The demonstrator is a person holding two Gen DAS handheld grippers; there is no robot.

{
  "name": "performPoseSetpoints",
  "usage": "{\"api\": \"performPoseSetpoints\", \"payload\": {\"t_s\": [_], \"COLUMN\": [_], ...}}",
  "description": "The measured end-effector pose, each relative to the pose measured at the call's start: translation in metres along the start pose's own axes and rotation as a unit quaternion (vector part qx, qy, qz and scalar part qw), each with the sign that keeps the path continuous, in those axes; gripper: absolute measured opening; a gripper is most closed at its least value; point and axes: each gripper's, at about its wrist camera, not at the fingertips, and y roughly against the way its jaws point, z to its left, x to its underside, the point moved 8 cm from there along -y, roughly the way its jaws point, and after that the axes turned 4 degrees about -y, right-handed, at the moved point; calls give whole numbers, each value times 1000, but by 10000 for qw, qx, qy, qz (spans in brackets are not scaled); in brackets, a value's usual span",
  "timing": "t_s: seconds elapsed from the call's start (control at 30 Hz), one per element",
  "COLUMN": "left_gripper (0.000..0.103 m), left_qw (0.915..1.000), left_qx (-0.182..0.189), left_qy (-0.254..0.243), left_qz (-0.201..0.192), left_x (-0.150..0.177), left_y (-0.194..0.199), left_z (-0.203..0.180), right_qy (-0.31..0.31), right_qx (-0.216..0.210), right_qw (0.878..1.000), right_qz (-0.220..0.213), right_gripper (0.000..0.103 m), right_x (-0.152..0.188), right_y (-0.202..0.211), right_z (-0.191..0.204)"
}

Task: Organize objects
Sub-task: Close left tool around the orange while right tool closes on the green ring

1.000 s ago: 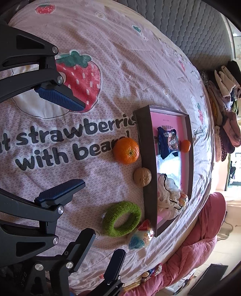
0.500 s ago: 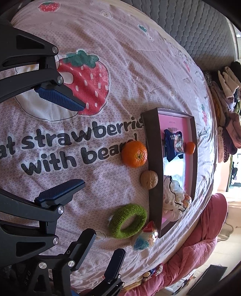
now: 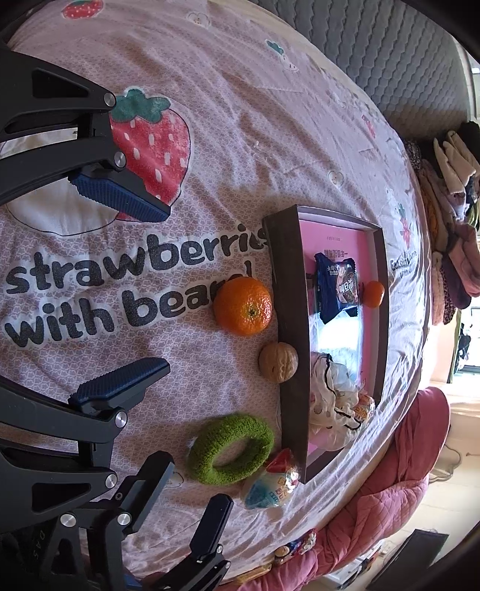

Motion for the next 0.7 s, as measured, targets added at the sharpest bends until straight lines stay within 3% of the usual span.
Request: {"api": "performPoseSetpoints", "payload": {"t_s": [0.7], "left_gripper": [77], "left_qw": [9998], "left_qx": [-34], "left_qy": [134], "left_qz": [-113], "left_x": [-34], "left_y": [-25], "left_z": [7], "right_qy": [58], "right_qx": [125], "right_qw": [9998], "right_qz": [107], "right_gripper": [63], "right_x": [-6], "right_y": [-27], "right_z": [-4]}}
